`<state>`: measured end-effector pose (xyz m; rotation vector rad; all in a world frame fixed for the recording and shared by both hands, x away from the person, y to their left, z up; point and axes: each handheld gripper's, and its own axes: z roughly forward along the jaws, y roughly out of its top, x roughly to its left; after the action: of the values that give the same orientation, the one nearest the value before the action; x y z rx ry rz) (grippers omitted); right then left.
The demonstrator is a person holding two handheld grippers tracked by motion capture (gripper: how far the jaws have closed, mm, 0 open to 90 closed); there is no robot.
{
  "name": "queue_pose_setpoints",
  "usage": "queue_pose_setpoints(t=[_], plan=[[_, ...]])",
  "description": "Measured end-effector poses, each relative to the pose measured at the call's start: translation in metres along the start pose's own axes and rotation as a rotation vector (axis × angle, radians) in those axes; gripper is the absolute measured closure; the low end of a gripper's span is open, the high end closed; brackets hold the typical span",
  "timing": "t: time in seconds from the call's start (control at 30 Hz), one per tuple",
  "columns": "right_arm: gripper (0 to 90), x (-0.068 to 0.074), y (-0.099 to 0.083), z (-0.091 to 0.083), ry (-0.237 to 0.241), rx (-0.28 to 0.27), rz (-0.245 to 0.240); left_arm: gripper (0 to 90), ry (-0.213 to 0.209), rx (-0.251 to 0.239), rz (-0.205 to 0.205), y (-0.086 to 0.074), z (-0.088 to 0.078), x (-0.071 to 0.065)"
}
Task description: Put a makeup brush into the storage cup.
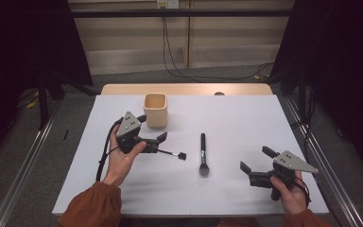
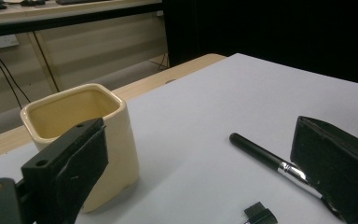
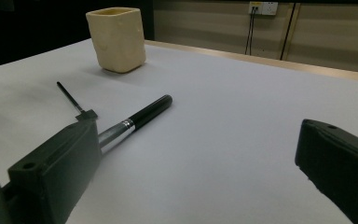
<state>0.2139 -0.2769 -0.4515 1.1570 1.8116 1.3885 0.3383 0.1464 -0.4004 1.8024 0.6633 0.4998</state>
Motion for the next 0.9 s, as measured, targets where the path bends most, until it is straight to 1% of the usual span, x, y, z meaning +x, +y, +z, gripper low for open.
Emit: queue_pose_setpoints(t=[0.1, 0.17, 0.2, 0.27, 0.33, 0.43, 0.53, 0.6, 0.63, 0.7, 0.73, 0.77, 0.83, 0.9], plan=[[0.0, 0.0, 0.0, 0.0, 0.001, 0.0, 0.0, 4.0, -0.005, 0.029, 0.006, 0.0, 0.003, 0.004], [0.0, 0.001, 0.0, 0.001, 0.001, 0.001, 0.002, 3.9, -0.008, 0.04, 0.005, 0.001, 0.004, 0.005], [0.0, 0.0, 0.0, 0.0, 0.0, 0.0, 0.002, 4.0, -0.015, 0.045, -0.003, 0.001, 0.006, 0.005], [0.0, 0.0, 0.0, 0.0, 0.0, 0.001, 0.002, 4.0, -0.029, 0.065, 0.005, 0.003, 0.009, 0.006], [0.0, 0.0, 0.0, 0.0, -0.002, 0.001, -0.002, 4.8, -0.056, 0.087, -0.005, 0.005, 0.012, 0.005], [0.0, 0.0, -0.001, 0.0, -0.003, 0.005, -0.006, 5.9, -0.069, 0.121, 0.012, 0.008, 0.017, 0.005], [0.0, 0.0, 0.0, -0.001, -0.005, 0.002, -0.005, 5.8, -0.078, 0.148, 0.014, 0.011, 0.02, 0.005], [0.0, 0.0, 0.0, -0.001, -0.006, 0.002, -0.005, 5.6, -0.078, 0.181, 0.01, 0.012, 0.023, 0.005], [0.0, 0.0, 0.0, 0.0, -0.005, 0.003, -0.005, 5.4, -0.07, 0.219, 0.007, 0.012, 0.025, 0.006], [0.0, 0.0, 0.0, 0.0, -0.003, 0.005, -0.006, 4.9, -0.074, 0.267, 0.003, 0.011, 0.029, 0.007], [0.0, 0.0, 0.0, 0.0, -0.001, 0.007, -0.007, 4.9, -0.072, 0.294, 0.014, 0.01, 0.031, 0.007], [0.0, 0.0, 0.0, 0.0, 0.001, 0.009, -0.007, 4.9, -0.079, 0.316, 0.014, 0.01, 0.032, 0.008], [0.0, 0.0, 0.0, 0.0, 0.0, 0.007, -0.007, 4.7, -0.091, 0.34, 0.019, 0.01, 0.035, 0.009], [0.0, 0.0, 0.0, 0.0, 0.0, 0.007, -0.006, 4.6, -0.095, 0.366, 0.041, 0.01, 0.037, 0.01]])
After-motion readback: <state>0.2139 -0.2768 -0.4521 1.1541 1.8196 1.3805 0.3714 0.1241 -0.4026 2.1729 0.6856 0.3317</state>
